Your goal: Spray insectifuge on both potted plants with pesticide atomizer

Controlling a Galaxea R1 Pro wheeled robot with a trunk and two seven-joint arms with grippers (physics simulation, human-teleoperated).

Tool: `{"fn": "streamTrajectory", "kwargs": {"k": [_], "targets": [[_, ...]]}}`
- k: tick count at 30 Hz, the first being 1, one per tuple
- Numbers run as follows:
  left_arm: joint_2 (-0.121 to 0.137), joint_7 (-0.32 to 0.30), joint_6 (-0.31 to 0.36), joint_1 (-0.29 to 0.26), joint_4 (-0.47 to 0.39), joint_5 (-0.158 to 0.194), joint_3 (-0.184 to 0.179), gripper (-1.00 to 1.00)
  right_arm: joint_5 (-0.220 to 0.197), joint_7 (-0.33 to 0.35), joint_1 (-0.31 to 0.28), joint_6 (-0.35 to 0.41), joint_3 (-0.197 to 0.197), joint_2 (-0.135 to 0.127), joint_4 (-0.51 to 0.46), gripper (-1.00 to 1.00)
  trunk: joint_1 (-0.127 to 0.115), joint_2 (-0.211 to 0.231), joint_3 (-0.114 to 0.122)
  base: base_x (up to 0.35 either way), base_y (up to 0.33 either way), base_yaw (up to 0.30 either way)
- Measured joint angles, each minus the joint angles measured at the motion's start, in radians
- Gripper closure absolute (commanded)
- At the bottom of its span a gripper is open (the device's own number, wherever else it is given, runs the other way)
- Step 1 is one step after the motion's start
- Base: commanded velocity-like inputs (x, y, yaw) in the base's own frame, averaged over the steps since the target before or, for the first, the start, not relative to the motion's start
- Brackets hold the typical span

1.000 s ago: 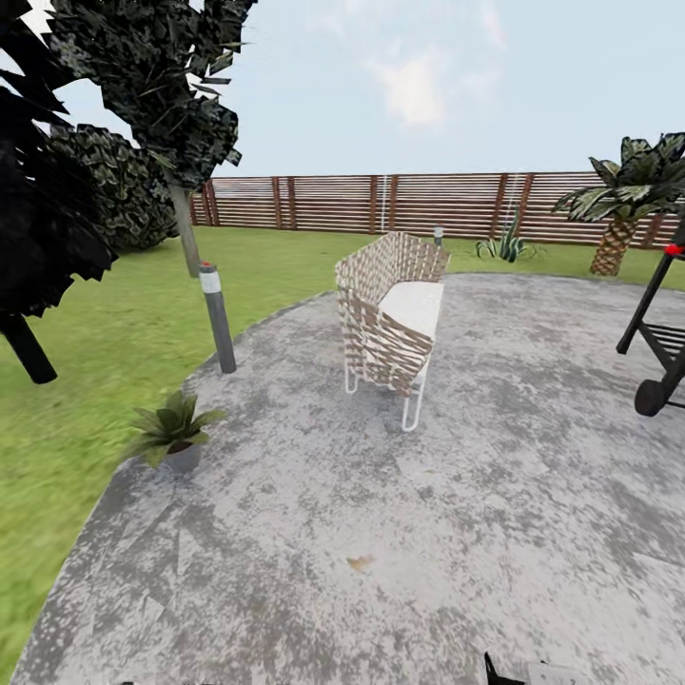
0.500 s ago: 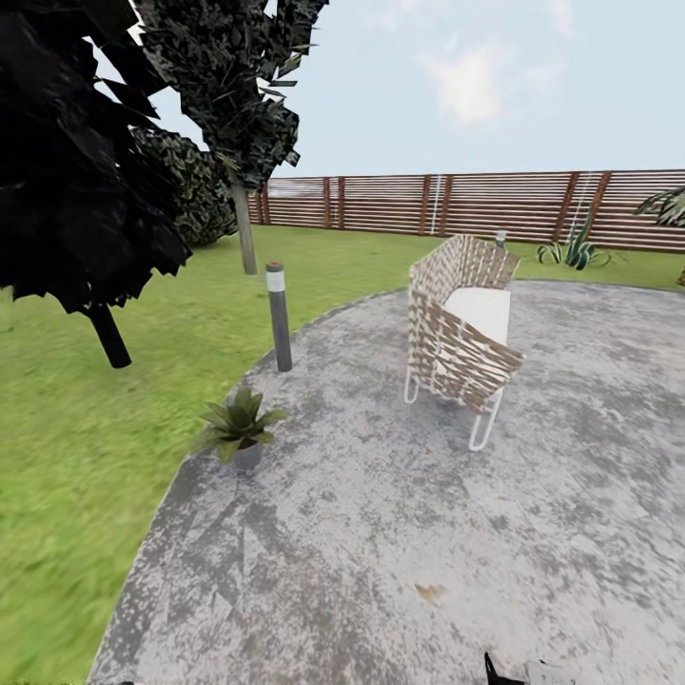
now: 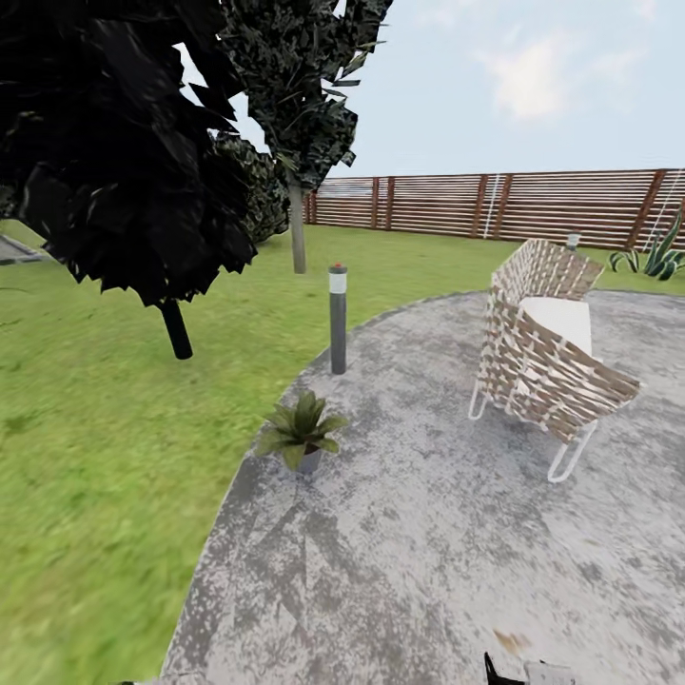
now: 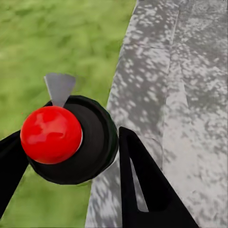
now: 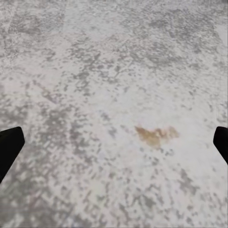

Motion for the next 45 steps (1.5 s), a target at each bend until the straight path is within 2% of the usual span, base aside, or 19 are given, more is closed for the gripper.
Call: {"fn": "streamTrajectory", "kwargs": {"k": [11, 45], "targets": [[0.001, 0.0, -0.001, 0.0, 0.0, 0.0, 0.0, 1.0, 0.005, 0.008, 0.0, 0.001, 0.004, -0.014, 0.003, -1.0, 0.0, 0.0, 0.0, 0.172, 0.308, 0.023], [0.002, 0.0, 0.0, 0.0, 0.0, 0.0, 0.0, 1.0, 0.004, 0.007, 0.0, 0.001, 0.002, -0.006, 0.004, -1.0, 0.0, 0.0, 0.0, 0.172, 0.308, 0.0]]}}
